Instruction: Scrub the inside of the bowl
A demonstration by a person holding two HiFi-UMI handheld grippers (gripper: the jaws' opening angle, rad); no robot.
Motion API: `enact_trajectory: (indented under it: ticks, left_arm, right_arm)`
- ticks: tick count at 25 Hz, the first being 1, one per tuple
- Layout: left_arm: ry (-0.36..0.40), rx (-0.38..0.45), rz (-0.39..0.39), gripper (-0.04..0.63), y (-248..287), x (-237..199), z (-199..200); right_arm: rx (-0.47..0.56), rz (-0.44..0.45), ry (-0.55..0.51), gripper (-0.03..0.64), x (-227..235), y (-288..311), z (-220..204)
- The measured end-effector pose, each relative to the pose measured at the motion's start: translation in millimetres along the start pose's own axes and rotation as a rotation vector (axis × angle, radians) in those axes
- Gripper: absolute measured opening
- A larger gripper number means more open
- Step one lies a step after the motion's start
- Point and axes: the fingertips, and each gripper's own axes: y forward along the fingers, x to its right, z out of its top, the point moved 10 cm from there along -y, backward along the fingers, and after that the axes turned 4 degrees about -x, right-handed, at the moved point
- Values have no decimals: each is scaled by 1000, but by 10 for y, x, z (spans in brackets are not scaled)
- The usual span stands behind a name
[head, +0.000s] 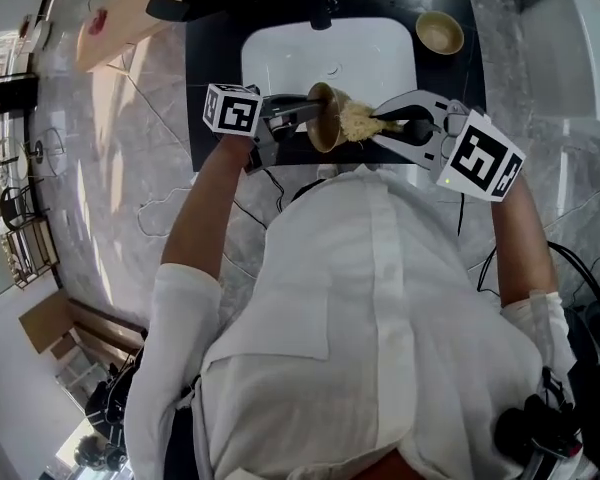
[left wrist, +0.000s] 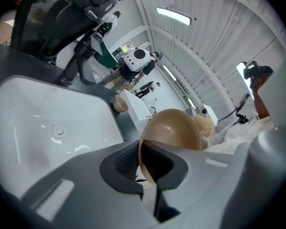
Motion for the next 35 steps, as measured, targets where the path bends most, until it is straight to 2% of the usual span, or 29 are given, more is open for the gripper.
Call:
enact_trajectory:
  ticks: [3,7,14,20,24,29,35]
  left_arm:
    - [-60,43,94,11,-215,-320,64]
    - [-134,51,233,11,-364,-755,76]
    - [-194,27,482,12,-284,-1378,15]
    - [-258,-45,612,12,-66,-1994,33]
    - [-284,-83,682,12,20,-2285,61]
    - [-328,-95,721,12,131,-2558,90]
    - [-341,-125,739,12,220,-2798,131]
  right_arm:
    - [23,-89,111,48,-73,129,-73]
    - [-9,-282,270,48,-260,222,-241]
    - [-67,-522,491,48,-774,142,-444]
    - [-61,-713,615,48,-1086,4,-463]
    - [-72,-754,666,48,-1203,-25,-509]
    - [-79,-777,710,48,-1164,-40,-624]
    - [-91,-754,720,48,-1002,38,-644]
